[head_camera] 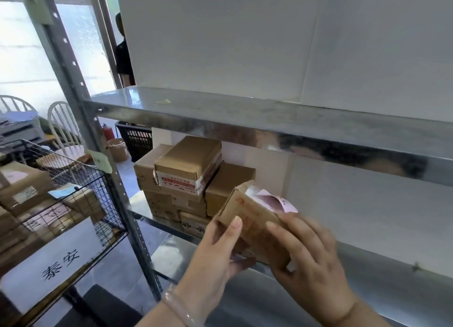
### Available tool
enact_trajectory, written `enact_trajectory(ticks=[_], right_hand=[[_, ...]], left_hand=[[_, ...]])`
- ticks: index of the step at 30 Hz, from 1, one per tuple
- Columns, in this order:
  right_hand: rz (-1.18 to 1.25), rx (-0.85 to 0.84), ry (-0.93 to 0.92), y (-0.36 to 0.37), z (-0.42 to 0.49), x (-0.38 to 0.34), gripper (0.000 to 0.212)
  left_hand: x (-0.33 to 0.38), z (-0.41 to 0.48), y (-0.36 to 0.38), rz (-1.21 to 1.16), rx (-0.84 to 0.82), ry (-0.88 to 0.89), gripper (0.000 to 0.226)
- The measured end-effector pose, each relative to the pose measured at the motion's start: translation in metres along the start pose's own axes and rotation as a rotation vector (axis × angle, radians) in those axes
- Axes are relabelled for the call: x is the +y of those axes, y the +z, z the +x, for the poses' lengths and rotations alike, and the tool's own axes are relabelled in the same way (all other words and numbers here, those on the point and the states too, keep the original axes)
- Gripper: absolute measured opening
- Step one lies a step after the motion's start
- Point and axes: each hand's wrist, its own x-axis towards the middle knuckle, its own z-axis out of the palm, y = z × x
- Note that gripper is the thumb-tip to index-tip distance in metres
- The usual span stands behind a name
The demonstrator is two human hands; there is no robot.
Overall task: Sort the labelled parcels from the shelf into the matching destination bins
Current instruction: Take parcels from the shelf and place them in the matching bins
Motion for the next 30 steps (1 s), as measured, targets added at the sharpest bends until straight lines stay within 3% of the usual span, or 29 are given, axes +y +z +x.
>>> enact_trajectory(ticks=[4,10,13,20,26,30], right_hand=[[0.072,-0.024,-0.21,0.023,0.005,-0.02,0.055],[0.287,-0.089,-0.296,0.063,0.028,-0.058,0.068],[0.422,-0.221,-0.186,0.079,0.046,-0.079,0.072],[0.455,-0.788,0.07,0.138,0.102,-0.127,0.086],[0.687,-0.753,0.214,0.201,0.134,-0.186,0.083],[0.732,-0.675,0.334,0.247,0.156,-0.213,0.077]], left_hand=[[0.012,-0.012,-0.022,-0.181,0.045,0.026,0.076],[0.029,-0.029,-0.074,-0.192,0.236,0.122,0.071],[0.043,-0.036,-0.112,-0.142,0.375,0.216,0.064],[0.085,-0.051,-0.204,-0.054,0.488,0.273,0.069],[0.126,-0.061,-0.271,0.029,0.537,0.238,0.09],[0.152,-0.074,-0.313,0.416,0.641,0.266,0.101]])
